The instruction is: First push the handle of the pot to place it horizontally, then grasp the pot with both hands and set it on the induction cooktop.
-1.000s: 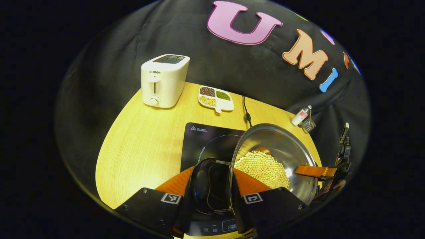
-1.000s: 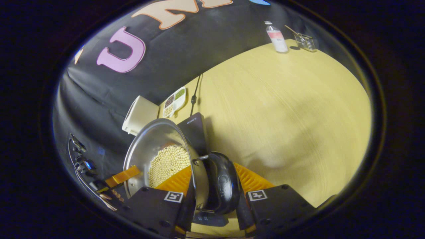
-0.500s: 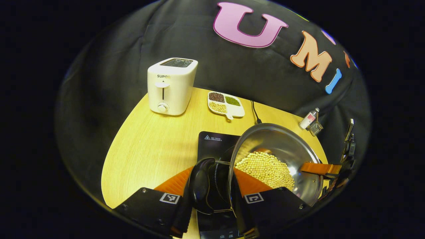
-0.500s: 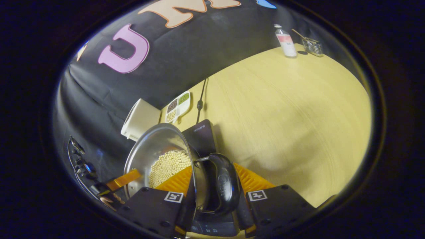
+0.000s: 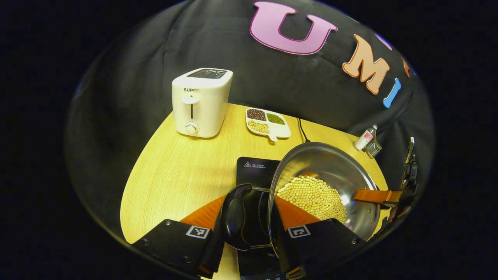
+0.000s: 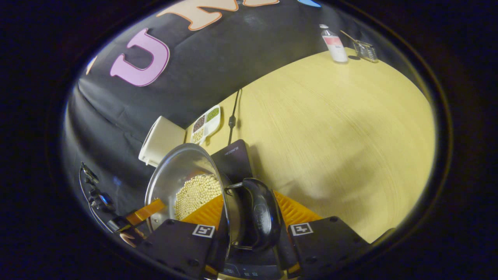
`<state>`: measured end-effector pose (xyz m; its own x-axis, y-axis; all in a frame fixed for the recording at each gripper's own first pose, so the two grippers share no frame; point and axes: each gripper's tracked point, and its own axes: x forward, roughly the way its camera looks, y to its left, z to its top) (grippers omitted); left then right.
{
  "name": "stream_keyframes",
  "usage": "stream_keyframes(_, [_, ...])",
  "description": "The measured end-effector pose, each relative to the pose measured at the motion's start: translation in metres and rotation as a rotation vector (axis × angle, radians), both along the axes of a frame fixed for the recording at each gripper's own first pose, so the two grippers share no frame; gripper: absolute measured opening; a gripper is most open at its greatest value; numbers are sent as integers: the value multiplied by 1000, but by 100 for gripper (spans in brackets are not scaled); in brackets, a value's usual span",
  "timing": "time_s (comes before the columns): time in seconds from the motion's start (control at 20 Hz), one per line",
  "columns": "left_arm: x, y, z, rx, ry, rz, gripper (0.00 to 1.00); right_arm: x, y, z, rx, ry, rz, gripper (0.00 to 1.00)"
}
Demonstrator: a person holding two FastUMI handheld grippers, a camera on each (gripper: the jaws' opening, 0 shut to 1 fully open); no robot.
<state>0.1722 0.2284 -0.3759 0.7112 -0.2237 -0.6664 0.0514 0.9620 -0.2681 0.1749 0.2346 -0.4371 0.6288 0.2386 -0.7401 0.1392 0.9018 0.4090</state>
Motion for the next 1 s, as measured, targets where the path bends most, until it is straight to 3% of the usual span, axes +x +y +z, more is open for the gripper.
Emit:
stream_keyframes(0.05, [0,0,-1,-6,3,6,60,1,0,0,6,4,1,55])
stream_keyframes(0.1, [-2,0,-3,-13,11,11,60,0,0,0,10,6,0,49])
stream_keyframes(0.4, [-4,1,-5,6,30,14,64,-1,4,-4,25,45,-11,48])
stream_keyframes(0.5, [-5,4,-6,21,30,28,70,-3,1,-6,12,52,-5,70])
stream_keyframes(0.55, [-5,7,-6,27,29,39,73,-4,-2,-6,4,49,-1,75])
stream_keyframes(0.65, [-8,12,-6,21,36,76,84,-3,-4,6,10,15,13,100])
stream_keyframes(0.7, [-11,13,-7,10,36,96,93,-2,-6,13,18,-12,18,92])
stream_keyframes(0.75, [-15,14,-4,-1,34,115,96,-1,-9,21,16,-39,22,100])
stream_keyframes(0.85, [-21,15,2,-4,23,143,100,2,-18,38,-7,-95,32,100])
stream_keyframes(1.0, [-17,26,28,32,-75,185,97,-2,-30,63,-49,-153,41,100])
